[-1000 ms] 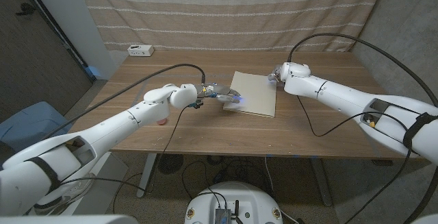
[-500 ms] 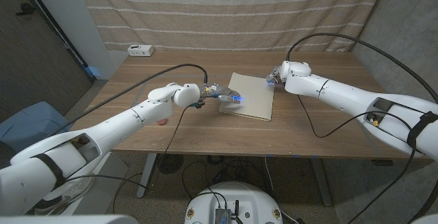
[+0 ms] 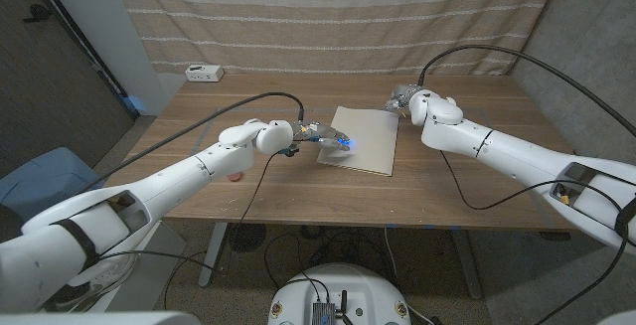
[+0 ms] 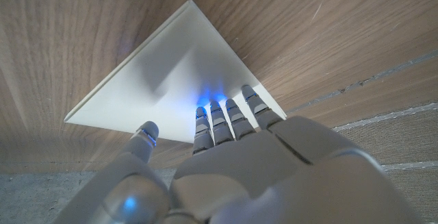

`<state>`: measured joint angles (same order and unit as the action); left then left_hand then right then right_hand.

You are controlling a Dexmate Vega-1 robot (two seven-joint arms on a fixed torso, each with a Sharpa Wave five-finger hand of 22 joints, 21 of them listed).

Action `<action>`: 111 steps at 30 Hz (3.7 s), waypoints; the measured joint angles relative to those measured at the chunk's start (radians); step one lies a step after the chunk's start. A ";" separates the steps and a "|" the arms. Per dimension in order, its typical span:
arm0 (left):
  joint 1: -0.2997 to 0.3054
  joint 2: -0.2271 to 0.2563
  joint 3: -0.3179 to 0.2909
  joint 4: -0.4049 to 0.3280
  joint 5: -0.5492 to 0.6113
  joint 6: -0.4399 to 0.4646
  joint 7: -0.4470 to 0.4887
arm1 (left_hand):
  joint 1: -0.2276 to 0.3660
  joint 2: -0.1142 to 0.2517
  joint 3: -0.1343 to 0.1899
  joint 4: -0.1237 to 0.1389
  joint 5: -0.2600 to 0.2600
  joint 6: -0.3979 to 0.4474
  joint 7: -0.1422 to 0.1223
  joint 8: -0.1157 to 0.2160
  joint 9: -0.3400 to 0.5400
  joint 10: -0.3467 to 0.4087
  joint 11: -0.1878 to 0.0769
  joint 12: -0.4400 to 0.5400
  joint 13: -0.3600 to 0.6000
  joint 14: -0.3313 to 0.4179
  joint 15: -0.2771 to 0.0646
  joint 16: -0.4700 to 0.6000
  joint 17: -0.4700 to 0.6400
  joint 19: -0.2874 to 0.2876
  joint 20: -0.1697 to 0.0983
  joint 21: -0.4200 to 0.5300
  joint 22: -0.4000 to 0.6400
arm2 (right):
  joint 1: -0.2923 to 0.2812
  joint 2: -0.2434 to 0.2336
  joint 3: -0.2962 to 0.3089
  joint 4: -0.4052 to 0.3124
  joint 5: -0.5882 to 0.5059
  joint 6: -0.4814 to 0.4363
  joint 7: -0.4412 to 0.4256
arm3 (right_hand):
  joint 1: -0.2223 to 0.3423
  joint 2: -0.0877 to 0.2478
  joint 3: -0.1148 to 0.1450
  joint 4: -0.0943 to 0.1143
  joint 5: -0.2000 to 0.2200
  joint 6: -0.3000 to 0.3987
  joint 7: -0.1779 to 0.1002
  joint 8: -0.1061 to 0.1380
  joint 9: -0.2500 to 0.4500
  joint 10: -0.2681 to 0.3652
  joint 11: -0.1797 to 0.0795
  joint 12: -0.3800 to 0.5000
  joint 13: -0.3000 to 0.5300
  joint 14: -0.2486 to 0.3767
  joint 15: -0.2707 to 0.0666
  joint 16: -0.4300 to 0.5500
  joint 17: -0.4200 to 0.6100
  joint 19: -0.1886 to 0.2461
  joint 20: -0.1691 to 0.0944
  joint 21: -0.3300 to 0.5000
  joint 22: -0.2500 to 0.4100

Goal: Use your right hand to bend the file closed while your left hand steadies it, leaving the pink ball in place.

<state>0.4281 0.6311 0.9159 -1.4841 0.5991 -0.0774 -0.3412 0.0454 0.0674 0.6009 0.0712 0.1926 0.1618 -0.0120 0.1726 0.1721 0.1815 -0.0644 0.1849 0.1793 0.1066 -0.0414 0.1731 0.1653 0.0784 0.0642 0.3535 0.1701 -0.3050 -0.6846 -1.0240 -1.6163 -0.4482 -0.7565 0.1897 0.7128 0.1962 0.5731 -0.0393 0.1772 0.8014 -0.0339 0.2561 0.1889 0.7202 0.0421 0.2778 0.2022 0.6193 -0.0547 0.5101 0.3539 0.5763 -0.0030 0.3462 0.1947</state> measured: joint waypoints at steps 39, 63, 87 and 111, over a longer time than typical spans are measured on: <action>-0.001 0.004 0.007 -0.014 0.006 0.006 0.007 | -0.012 -0.012 -0.016 0.016 0.004 -0.017 -0.006 0.000 0.000 -0.014 -0.007 0.000 0.000 -0.016 0.005 0.000 0.000 -0.005 -0.005 -0.021 0.000 | 0.082 0.055 -0.070 0.085 -0.051 0.013 0.331 | 0.013 0.000 0.052 0.014 0.004 0.035 0.010 -0.025 0.000 0.022 -0.007 -0.023 -0.002 0.011 -0.005 -0.025 0.012 0.005 0.003 0.041 0.003; 0.011 0.008 -0.003 -0.023 0.005 0.020 0.018 | -0.014 -0.009 -0.014 0.027 0.011 -0.035 -0.013 0.000 0.000 -0.032 -0.015 0.000 0.000 -0.026 0.004 0.000 0.000 0.004 -0.015 -0.032 0.000 | 0.099 0.072 -0.086 0.114 -0.057 0.006 0.317 | 0.008 -0.004 0.065 0.010 0.004 0.018 -0.002 -0.049 0.000 0.008 -0.008 -0.047 -0.007 -0.114 0.007 -0.104 -0.009 -0.089 0.016 0.016 -0.004; 0.125 0.025 -0.102 -0.062 -0.015 -0.021 0.329 | 0.028 0.030 0.015 0.012 0.011 -0.045 -0.017 0.009 0.000 -0.026 -0.013 0.008 0.000 0.027 0.005 0.005 -0.003 0.080 -0.058 -0.047 0.000 | -0.087 -0.008 0.126 -0.058 0.012 0.061 0.002 | -0.021 -0.023 0.051 0.028 0.000 -0.073 -0.004 -0.075 0.000 -0.056 0.010 -0.075 -0.004 -0.138 0.006 -0.130 -0.013 -0.100 0.026 0.016 -0.007; 0.214 0.002 -0.222 -0.024 -0.250 -0.116 0.476 | 0.045 0.037 0.028 -0.001 -0.001 -0.098 -0.047 -0.002 0.002 -0.096 0.008 -0.004 0.000 -0.016 0.016 -0.007 0.000 0.045 0.002 -0.094 0.005 | -0.388 0.022 0.493 -0.077 0.463 0.456 -0.332 | -0.137 -0.039 -0.054 0.058 0.000 -0.264 0.004 -0.083 0.000 -0.249 0.034 -0.094 -0.004 -0.265 0.056 -0.193 -0.004 -0.186 0.056 -0.023 -0.009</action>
<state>0.6418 0.6328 0.6937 -1.5084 0.3491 -0.1935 0.1351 0.0908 0.1043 0.6288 0.0705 0.1918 0.0639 -0.0588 0.1710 0.1740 0.0856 -0.0560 0.1810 0.1792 0.0907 -0.0256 0.1664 0.1656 0.1230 0.0666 0.2594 0.1749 -0.6928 -0.6623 -0.5307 -1.6936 0.0147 -0.3009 -0.1425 0.5760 0.1574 0.5189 0.0187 0.1773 0.5372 -0.0297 0.1733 0.1884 0.4716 0.0760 0.1840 0.1978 0.3542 0.0013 0.3167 0.3499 0.3904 0.0532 0.3232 0.1861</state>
